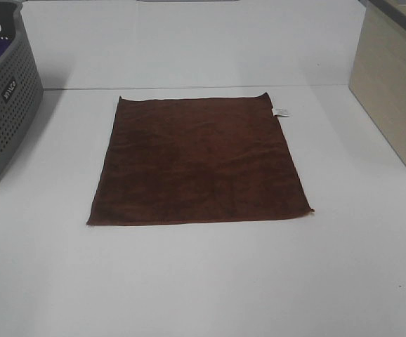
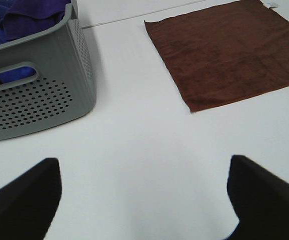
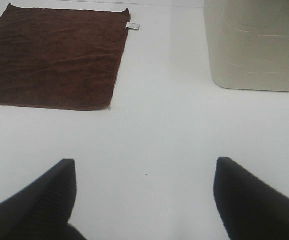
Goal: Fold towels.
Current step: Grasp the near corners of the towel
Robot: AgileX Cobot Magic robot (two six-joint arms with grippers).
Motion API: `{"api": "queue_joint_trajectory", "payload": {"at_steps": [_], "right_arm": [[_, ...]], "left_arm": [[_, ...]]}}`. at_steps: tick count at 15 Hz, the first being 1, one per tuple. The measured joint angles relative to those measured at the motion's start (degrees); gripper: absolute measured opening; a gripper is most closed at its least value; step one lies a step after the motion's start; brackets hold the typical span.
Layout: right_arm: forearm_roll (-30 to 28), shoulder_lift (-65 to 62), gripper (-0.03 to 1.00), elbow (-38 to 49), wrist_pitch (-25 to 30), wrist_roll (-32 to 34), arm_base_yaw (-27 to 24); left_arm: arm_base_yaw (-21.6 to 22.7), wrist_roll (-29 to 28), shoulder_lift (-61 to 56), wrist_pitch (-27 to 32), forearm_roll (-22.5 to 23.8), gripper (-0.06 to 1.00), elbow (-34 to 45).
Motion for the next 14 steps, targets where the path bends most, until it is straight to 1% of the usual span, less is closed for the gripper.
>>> {"api": "queue_joint_trajectory", "payload": {"at_steps": [14], "right_arm": [[0.0,0.0,0.74,0.0,0.0,0.0,0.0]], "left_arm": [[0.0,0.0,0.0,0.0,0.0,0.83,0.0]]}}
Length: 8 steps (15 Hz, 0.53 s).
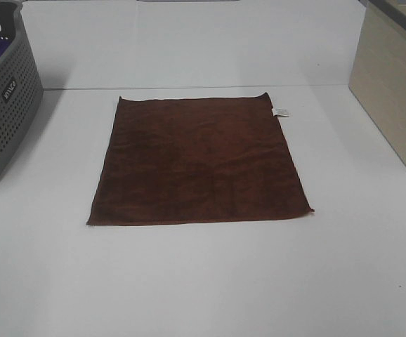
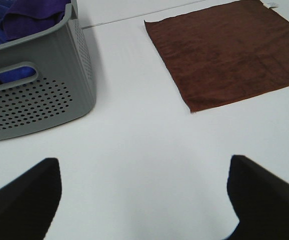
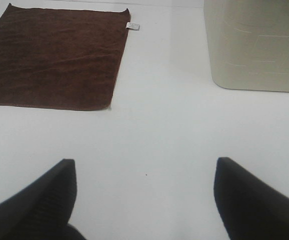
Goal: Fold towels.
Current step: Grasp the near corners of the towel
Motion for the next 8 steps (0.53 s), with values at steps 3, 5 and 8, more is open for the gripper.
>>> {"api": "queue_joint_trajectory", "payload": {"at_steps": [3,5,8], "right_arm": [[0.0,0.0,0.74,0.0,0.0,0.0,0.0],[0.0,0.0,0.74,0.0,0.0,0.0,0.0],[0.0,0.0,0.74,0.0,0.0,0.0,0.0]], "left_arm": [[0.0,0.0,0.0,0.0,0.0,0.83,0.0],[0.0,0.0,0.0,0.0,0.0,0.83,0.0],[0.0,0.0,0.0,0.0,0.0,0.83,0.0]]}}
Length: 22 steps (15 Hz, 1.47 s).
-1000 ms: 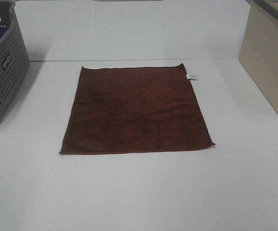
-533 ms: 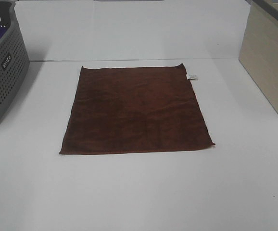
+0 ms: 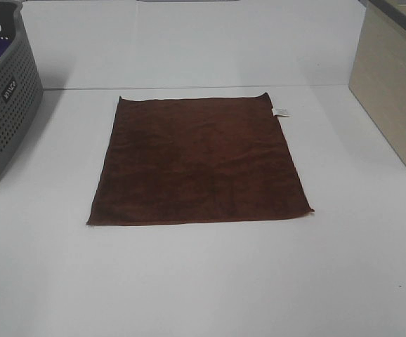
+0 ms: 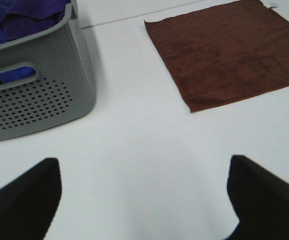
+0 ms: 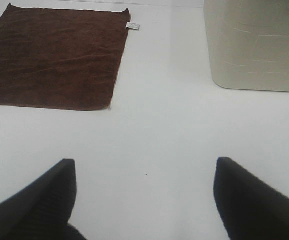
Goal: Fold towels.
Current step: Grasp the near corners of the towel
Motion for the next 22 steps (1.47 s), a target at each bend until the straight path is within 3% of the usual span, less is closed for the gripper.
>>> {"api": "queue_joint_trajectory", "payload": {"at_steps": [22], "right_arm": [[0.0,0.0,0.74,0.0,0.0,0.0,0.0]], "left_arm": [[0.0,0.0,0.0,0.0,0.0,0.83,0.0]]}}
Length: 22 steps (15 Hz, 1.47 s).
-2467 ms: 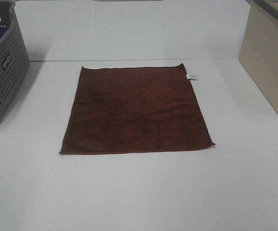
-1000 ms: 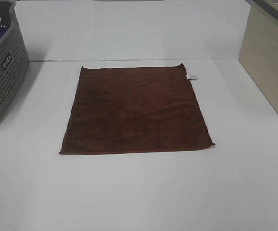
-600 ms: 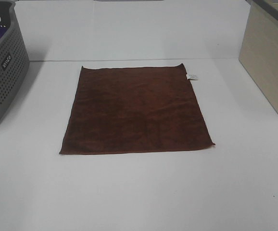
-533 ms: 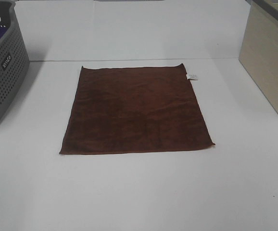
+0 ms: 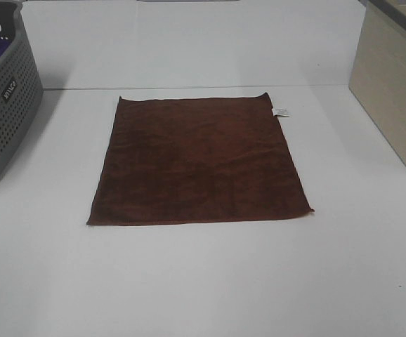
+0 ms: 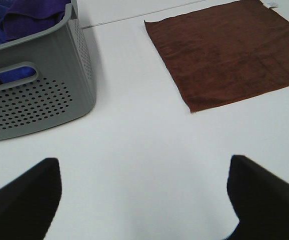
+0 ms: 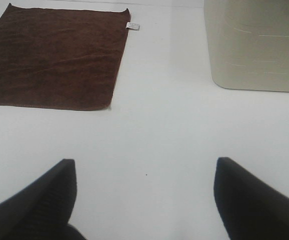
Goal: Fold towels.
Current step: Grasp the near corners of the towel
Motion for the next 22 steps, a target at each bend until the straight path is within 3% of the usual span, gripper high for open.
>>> {"api": "queue_joint_trajectory", "payload": {"at_steps": [22], "right_arm": [[0.0,0.0,0.74,0.0,0.0,0.0,0.0]], "left_arm": [[0.0,0.0,0.0,0.0,0.0,0.83,0.0]]}}
